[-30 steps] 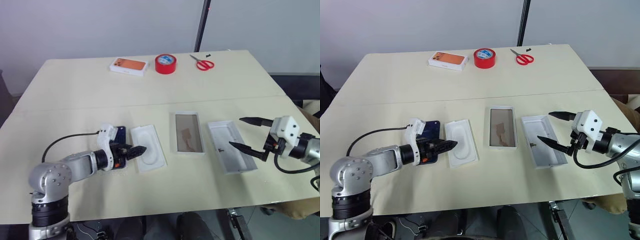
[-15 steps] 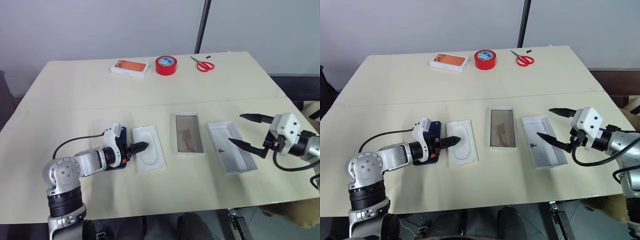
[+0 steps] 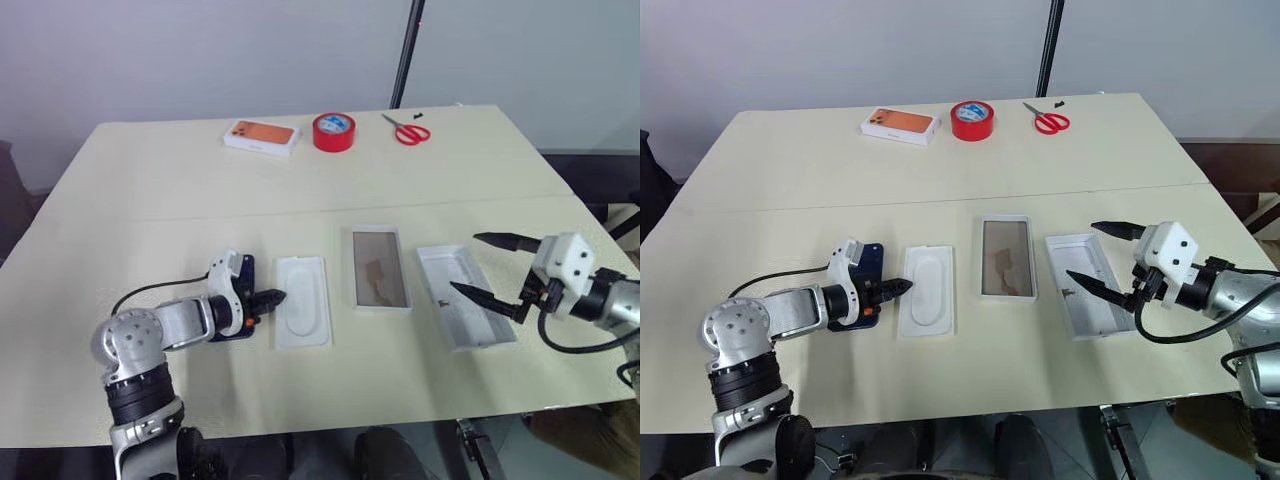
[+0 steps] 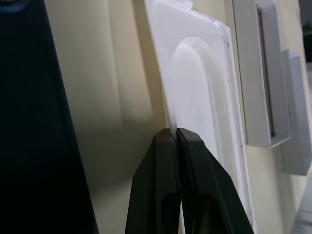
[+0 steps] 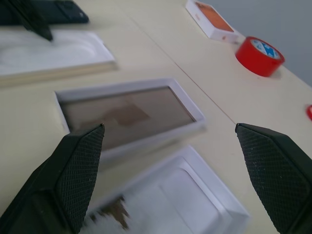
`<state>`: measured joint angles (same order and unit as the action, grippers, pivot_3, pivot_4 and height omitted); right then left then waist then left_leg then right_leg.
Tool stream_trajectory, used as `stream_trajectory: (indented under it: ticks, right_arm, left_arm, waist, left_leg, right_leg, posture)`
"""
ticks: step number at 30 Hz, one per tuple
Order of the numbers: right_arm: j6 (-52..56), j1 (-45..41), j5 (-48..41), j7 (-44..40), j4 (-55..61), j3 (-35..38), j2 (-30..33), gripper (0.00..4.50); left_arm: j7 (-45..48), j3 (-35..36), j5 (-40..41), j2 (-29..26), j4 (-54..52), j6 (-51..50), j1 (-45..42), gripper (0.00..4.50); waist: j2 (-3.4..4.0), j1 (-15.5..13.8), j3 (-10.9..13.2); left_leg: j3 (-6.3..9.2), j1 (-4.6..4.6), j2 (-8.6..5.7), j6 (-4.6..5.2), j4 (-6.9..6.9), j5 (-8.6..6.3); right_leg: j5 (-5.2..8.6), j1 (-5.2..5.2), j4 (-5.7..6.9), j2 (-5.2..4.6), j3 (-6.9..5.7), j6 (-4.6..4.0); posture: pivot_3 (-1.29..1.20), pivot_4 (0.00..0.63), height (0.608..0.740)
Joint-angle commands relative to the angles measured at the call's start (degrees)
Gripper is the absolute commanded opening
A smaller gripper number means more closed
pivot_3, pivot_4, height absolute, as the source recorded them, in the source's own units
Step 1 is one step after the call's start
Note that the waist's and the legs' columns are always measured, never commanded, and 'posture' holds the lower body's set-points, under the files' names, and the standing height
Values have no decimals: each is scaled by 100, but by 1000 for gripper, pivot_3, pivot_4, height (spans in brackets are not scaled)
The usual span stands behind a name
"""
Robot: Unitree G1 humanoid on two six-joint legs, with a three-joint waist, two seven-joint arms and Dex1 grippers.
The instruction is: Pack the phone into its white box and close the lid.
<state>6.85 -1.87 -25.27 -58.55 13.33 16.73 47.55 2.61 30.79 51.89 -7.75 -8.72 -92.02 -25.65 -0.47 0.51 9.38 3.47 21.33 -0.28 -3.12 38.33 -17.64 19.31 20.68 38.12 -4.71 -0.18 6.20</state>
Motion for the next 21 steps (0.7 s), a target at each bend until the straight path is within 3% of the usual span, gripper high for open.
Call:
stream_trajectory:
  ticks: [1,10,15,18,21]
  right_arm:
    - [291,-104,-105,237,528,-440,-265,4500]
    - [557,-934,714,132,-5,-1910,-530,4500]
    - [27,-1173,1227,-229,-671,-2522,-609,4500]
    - [-308,-1306,1562,-246,-1171,-2716,-659,3660]
    - [-693,-1460,1890,-259,-1709,-2914,-710,2088]
  left_arm:
    - [-38,466,290,-41,300,-48,-455,37]
    - [-281,705,490,-244,624,-48,-1188,37]
    - [-579,740,768,-171,412,-48,-1147,37]
    - [-833,768,1009,-63,291,-48,-1127,0]
    - [-1103,831,1184,31,252,-48,-1163,0]
  waist:
    - [-3,8,2]
    - [-8,21,5]
    - [-13,12,8]
    - [-15,13,9]
    - [-15,20,9]
  left_leg:
    - [0,1,-1,0,-1,0]
    - [-2,9,-2,-6,-11,3]
    - [-1,10,-1,-10,-10,5]
    - [0,11,0,-11,-11,6]
    - [-1,10,0,-13,-10,7]
  right_leg:
    - [0,2,0,1,0,0]
    - [0,21,-2,1,1,1]
    - [-1,21,-2,-2,0,1]
    - [-1,22,-2,-3,0,2]
    - [-1,22,-2,-4,0,2]
  posture:
    - [0,150,740]
    - [0,150,740]
    - [0,150,740]
    - [0,150,740]
    - [0,150,740]
